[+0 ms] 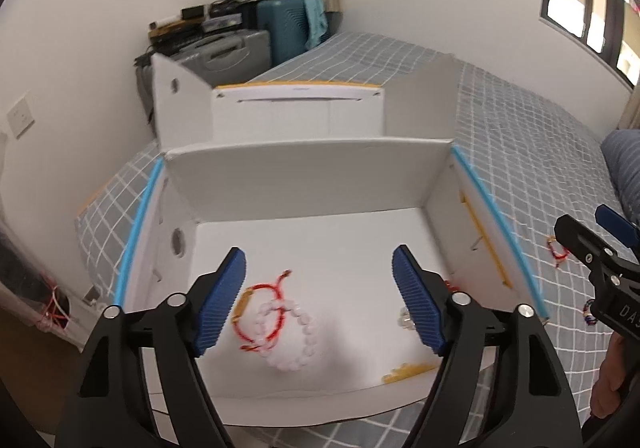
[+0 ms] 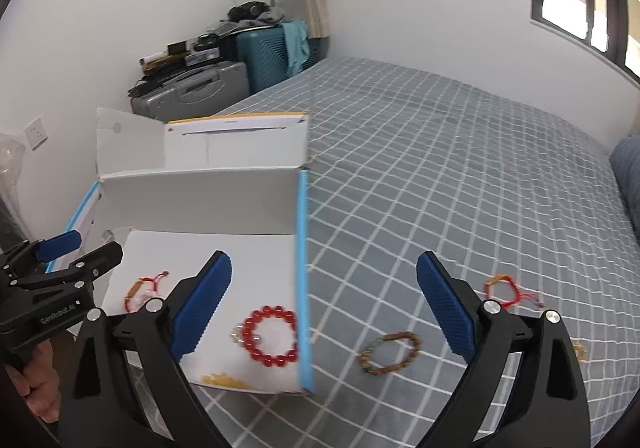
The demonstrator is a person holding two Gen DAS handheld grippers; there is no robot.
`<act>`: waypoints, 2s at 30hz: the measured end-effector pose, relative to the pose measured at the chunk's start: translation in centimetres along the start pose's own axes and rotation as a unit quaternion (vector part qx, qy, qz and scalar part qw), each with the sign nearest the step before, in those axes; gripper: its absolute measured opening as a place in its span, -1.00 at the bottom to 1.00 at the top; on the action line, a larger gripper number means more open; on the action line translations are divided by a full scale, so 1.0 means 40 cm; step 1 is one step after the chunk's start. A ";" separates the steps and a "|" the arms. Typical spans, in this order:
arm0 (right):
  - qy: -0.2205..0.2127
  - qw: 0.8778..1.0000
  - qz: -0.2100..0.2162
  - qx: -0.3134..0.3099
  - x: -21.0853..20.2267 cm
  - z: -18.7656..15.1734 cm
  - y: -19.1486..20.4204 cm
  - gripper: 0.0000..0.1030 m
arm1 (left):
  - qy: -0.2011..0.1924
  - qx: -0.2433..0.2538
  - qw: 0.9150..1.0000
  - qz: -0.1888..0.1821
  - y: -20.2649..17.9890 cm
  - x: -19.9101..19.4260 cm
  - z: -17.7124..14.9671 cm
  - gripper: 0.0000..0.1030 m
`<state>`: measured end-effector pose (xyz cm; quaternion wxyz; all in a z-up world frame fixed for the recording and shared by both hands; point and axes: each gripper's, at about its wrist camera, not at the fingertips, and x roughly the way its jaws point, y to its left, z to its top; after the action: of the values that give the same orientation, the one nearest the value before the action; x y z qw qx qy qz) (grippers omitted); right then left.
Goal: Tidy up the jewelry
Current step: 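Open both tools to release the bead bracelets into the box, then move both tools away from the box toward the bracelets on the bed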
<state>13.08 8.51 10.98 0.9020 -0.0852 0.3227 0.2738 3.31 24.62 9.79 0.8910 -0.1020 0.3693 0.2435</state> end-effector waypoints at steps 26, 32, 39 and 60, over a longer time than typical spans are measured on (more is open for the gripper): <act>0.009 0.983 -0.147 0.110 -0.122 -0.150 -0.473 0.82 | -0.013 0.126 0.982 -0.141 -0.509 0.015 -0.006 0.82; 0.019 0.976 -0.167 0.137 -0.126 -0.206 -0.562 0.82 | -0.001 0.146 0.975 -0.168 -0.607 0.046 -0.047 0.83; 0.041 0.972 -0.175 0.152 -0.095 -0.280 -0.618 0.82 | 0.034 0.152 0.970 -0.188 -0.672 0.124 -0.105 0.83; 0.119 0.965 -0.158 0.170 0.072 -0.420 -0.671 0.60 | 0.077 0.142 0.971 -0.173 -0.674 0.309 -0.193 0.83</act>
<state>20.68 -18.22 -4.50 0.8901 -0.0124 0.4520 0.0569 19.85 3.03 -4.36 0.8941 -0.0549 0.4440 0.0216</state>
